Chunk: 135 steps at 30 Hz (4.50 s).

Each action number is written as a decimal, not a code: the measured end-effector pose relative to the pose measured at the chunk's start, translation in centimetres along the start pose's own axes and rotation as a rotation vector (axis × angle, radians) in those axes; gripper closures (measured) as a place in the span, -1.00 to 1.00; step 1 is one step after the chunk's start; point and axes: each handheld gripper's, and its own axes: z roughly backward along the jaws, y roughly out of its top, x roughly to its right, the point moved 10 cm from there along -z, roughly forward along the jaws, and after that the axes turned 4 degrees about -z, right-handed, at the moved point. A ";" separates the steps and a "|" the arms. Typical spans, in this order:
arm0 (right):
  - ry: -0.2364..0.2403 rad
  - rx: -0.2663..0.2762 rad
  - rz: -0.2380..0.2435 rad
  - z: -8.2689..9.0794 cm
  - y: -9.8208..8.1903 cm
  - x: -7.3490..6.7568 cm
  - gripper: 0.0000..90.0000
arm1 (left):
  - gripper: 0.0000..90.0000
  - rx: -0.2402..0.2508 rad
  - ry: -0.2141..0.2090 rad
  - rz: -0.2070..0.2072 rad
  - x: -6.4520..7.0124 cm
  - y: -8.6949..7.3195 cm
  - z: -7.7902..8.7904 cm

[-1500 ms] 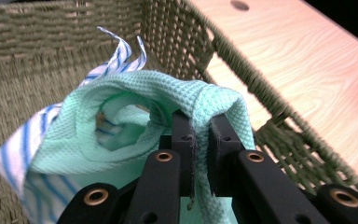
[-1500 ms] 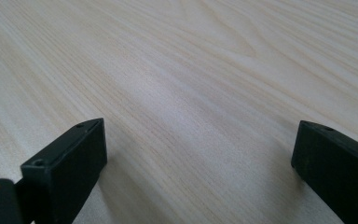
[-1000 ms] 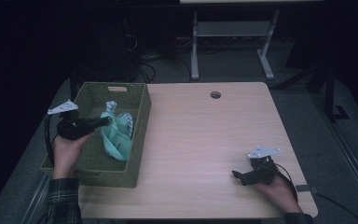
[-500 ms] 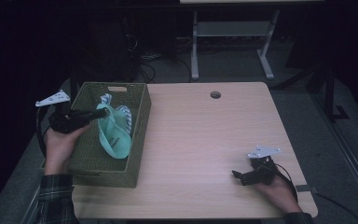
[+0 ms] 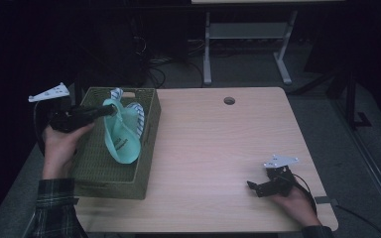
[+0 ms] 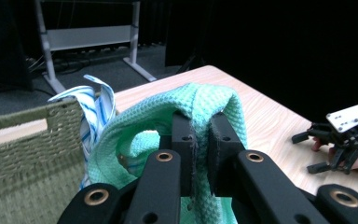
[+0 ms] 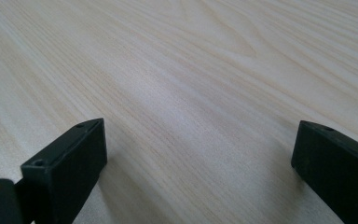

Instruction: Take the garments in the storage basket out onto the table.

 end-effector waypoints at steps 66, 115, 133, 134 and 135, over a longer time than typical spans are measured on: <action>0.002 0.000 -0.002 0.0 0.0 0.0 -0.93 | 0.84 -0.008 -0.295 -0.123 14.3 0.0 -13.0; 0.003 0.000 0.004 0.0 0.0 -0.1 -0.93 | 0.79 -0.299 -0.357 -0.165 17.1 -12.3 -22.5; 0.003 -0.001 0.004 0.0 0.0 -0.1 -0.93 | 0.72 -0.464 -0.268 -0.217 15.4 -17.5 -24.4; 0.003 -0.001 0.004 0.0 0.0 -0.1 -0.93 | 0.64 -0.464 -0.268 -0.217 15.4 -17.5 -24.4; 0.003 -0.001 0.004 0.0 0.0 -0.1 -0.93 | 0.54 -0.447 -0.262 -0.204 15.5 -17.0 -24.1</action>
